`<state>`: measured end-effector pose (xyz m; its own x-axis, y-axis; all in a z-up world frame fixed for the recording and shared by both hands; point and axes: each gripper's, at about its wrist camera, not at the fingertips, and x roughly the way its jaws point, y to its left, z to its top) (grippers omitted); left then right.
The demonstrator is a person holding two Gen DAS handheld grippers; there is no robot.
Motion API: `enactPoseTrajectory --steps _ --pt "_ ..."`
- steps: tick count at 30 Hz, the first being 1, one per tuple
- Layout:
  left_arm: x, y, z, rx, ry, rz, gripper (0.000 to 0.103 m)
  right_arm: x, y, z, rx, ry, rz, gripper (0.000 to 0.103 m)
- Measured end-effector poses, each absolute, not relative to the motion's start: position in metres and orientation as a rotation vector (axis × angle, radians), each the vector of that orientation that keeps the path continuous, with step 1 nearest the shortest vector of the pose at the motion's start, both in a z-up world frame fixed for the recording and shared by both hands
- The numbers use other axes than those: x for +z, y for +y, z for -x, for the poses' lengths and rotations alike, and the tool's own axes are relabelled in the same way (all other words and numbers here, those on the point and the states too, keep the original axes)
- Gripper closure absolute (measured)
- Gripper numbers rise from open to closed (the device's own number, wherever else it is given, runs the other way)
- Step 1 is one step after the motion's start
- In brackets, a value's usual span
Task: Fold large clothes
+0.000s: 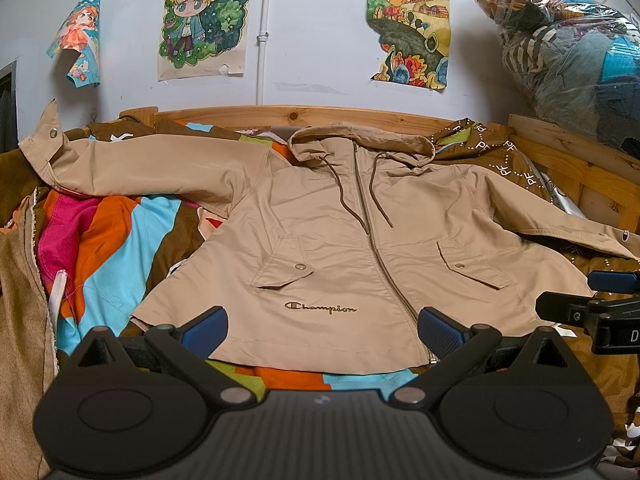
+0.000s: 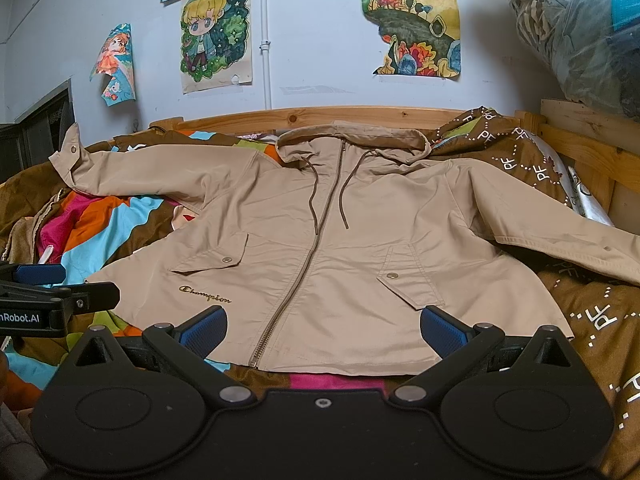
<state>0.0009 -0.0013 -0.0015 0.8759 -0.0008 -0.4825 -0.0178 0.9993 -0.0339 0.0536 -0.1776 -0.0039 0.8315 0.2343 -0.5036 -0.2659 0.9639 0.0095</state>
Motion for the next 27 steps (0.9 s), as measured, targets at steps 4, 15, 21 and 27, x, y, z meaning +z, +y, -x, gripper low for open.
enactPoseTrajectory --steps 4,15,21,27 --pt "-0.002 -0.001 -0.001 0.009 0.504 0.038 0.001 -0.004 -0.177 -0.054 0.258 0.528 0.067 0.001" --pt "-0.002 0.002 -0.001 0.008 0.506 0.039 0.001 -0.005 -0.18 -0.054 0.258 0.531 0.062 0.001" --pt "-0.013 0.006 -0.002 0.016 0.531 0.05 0.001 -0.002 -0.182 -0.056 0.24 0.524 0.052 0.001" --pt "-0.022 0.007 -0.009 0.067 0.603 0.023 0.001 -0.008 -0.193 -0.056 0.099 0.487 -0.008 0.001"
